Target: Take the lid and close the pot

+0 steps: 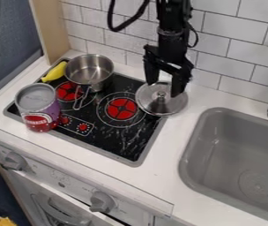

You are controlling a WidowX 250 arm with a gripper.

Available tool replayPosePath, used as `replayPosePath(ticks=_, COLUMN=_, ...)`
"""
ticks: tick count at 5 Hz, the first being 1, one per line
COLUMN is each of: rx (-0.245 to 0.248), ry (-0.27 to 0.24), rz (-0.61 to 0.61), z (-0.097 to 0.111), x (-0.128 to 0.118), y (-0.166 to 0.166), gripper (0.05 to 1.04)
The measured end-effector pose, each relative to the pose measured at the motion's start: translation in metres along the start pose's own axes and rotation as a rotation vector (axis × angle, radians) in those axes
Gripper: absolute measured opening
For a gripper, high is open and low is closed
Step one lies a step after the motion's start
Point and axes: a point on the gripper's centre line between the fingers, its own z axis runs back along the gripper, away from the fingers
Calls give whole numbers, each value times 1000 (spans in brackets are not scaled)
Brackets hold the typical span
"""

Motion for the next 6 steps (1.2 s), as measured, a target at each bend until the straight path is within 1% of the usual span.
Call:
replayPosePath(ticks=1, rx=0, ry=29, rz=-22, z=-14, x=4, y=-1, gripper=1001)
replayPosePath(ticks=2, rx=-4, ry=42, rz=-25, z=-17, x=8, y=-1, gripper=1001)
replayPosePath(ticks=3, rx=-28, ry=75, rz=-27, z=-25, x=8, y=-2, gripper=966)
replayPosePath(ticks=4, rx=-14, ry=70, rz=-35, z=-25, x=9, y=0, gripper=688)
replayPosePath(ticks=5, rx=-7, ry=74, rz=-47, z=-26, x=8, y=1, gripper=384)
replayPosePath(ticks=6, rx=3, ry=74, rz=-61, z=-28, x=5, y=-2, gripper=280)
